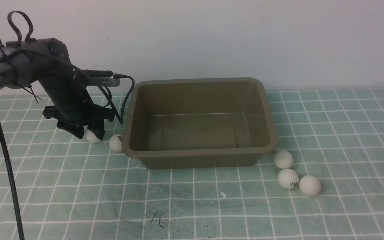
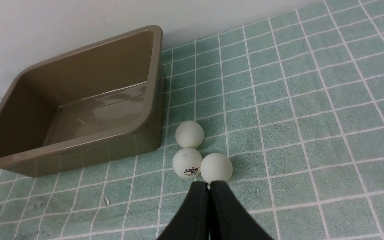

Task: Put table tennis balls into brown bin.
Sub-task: 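Reach for and grasp a ping pong ball on the table beside the basket, then drop the ball into the bin, then reach for and grasp a ping pong ball on the table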

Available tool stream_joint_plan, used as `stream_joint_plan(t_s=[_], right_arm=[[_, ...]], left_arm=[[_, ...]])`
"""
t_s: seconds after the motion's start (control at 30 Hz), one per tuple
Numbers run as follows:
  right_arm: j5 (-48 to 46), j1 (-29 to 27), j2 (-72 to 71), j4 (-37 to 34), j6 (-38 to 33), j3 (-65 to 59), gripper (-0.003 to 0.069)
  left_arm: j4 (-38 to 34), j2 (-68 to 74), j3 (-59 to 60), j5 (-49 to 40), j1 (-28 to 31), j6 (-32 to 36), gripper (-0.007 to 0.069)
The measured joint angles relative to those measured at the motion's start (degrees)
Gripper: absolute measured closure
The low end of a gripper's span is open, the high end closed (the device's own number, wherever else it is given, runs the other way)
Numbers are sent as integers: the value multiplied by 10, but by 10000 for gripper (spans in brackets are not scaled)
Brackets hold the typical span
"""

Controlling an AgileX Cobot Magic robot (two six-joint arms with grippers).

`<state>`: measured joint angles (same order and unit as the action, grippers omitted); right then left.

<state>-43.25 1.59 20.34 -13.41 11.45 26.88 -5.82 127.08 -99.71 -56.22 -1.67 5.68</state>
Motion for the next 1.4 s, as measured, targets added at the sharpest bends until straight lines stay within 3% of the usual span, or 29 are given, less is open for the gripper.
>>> stream_joint_plan(t_s=[0.13, 0.33, 0.5, 0.57, 0.67, 0.83, 0.9, 0.93, 0.97, 1.1, 1.13, 1.2, 1.27, 1.3, 1.33, 1.4], right_arm=[[-5, 0, 36, 0, -21, 22, 673], [-85, 0, 211, -46, -136, 119, 670], [-89, 18, 373, -73, -202, 182, 669], [-85, 44, 456, -51, -206, 215, 664], [-82, 72, 530, -12, -187, 248, 642], [-77, 107, 640, 54, -151, 289, 499], [-73, 112, 675, 71, -143, 301, 418], [-69, 113, 715, 83, -137, 311, 296], [-62, 113, 727, 88, -136, 315, 253], [-30, 113, 769, 90, -134, 318, 107], [-24, 113, 776, 90, -134, 318, 97], [-2, 113, 799, 84, -134, 318, 73], [13, 113, 817, 76, -134, 318, 94], [16, 114, 827, 75, -134, 319, 139], [17, 114, 833, 74, -134, 320, 184], [13, 114, 838, 74, -134, 321, 320]], left_arm=[[19, 2, -10, -8, 0, -9, 300], [36, -59, -40, -79, 5, 1, 300], [-68, -178, -48, -106, -3, 66, 300], [-140, -209, -51, -111, -31, 118, 300], [-176, -206, -52, -111, -67, 140, 300], [-172, -152, -52, -94, -122, 126, 293], [-169, -125, -51, -78, -137, 118, 242], [-166, -109, -52, -72, -143, 113, 164], [-165, -104, -55, -73, -144, 111, 123], [-144, -113, -75, -98, -135, 87, 85], [-138, -116, -79, -106, -131, 80, 101], [-105, -148, -87, -129, -108, 61, 244], [-80, -177, -86, -140, -80, 52, 415], [-67, -196, -82, -141, -58, 50, 512], [-61, -211, -76, -142, -37, 49, 562], [-57, -229, -63, -142, -5, 49, 603]])
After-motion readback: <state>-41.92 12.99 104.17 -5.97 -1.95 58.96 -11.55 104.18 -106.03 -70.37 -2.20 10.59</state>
